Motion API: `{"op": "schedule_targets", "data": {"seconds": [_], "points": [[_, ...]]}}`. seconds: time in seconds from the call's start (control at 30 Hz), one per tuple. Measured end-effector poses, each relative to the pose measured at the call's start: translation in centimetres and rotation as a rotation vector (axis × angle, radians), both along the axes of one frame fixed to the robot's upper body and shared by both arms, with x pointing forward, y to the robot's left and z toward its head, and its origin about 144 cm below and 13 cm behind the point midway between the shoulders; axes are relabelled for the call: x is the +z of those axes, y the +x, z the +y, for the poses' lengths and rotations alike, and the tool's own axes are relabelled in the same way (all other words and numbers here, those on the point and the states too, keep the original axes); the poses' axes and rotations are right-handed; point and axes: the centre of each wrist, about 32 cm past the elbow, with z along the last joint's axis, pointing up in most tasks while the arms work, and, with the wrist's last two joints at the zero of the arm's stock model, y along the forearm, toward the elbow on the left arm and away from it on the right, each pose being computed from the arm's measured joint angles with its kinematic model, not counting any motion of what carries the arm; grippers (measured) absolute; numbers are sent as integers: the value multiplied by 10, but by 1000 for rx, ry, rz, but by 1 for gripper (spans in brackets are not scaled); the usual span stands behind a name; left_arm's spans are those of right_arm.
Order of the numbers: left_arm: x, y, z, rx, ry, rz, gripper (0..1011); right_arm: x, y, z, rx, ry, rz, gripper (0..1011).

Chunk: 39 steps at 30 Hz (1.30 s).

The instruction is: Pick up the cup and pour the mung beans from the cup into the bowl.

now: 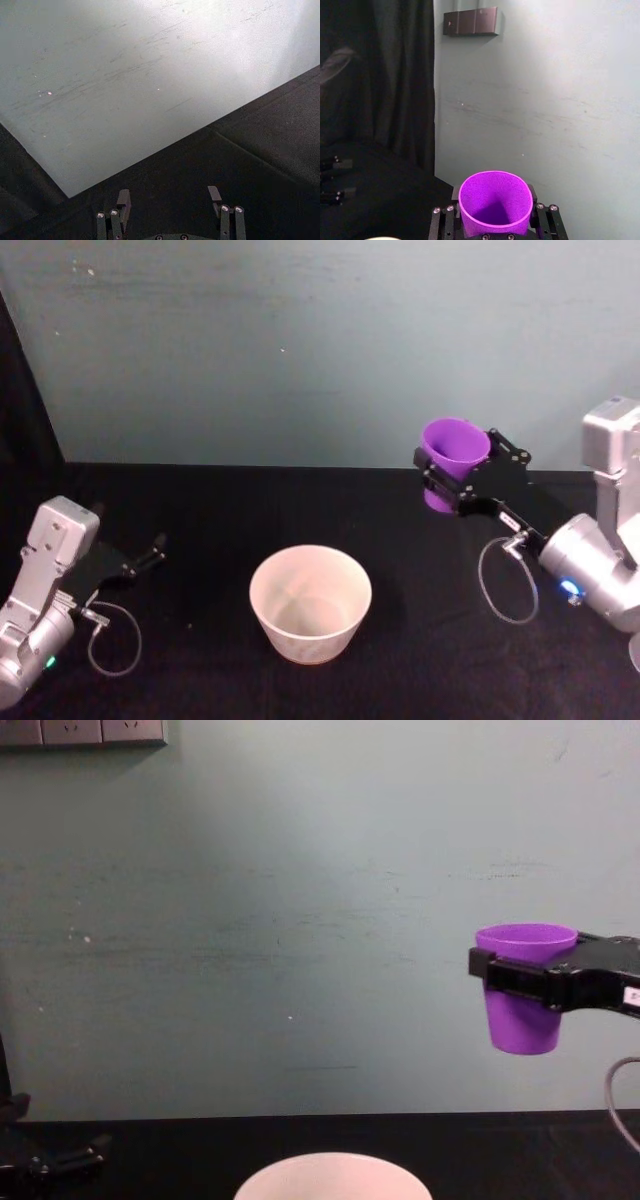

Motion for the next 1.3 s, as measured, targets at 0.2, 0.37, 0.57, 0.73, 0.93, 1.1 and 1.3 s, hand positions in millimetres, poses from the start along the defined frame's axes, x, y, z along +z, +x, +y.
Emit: {"op": "schedule_targets", "data": {"seconds": [0.2, 0.37, 0.57, 0.73, 0.93, 1.1, 1.3], "points": [[0, 0, 0, 0, 0, 0, 1000, -8, 11, 3, 10, -38, -21, 739], [0, 0, 0, 0, 0, 0, 1000, -16, 17, 4, 8, -76, -34, 739], [0, 0, 0, 0, 0, 0, 1000, -23, 21, 5, -7, -138, -52, 739], [0, 0, 0, 0, 0, 0, 1000, -25, 23, 10, -15, -214, -70, 739], [0, 0, 0, 0, 0, 0, 1000, -20, 21, 19, -4, -371, -108, 739], [0, 0, 0, 0, 0, 0, 1000, -16, 18, 31, 0, -519, -156, 738], [0, 0, 0, 0, 0, 0, 1000, -13, 13, 46, -9, -708, -228, 739]]}}
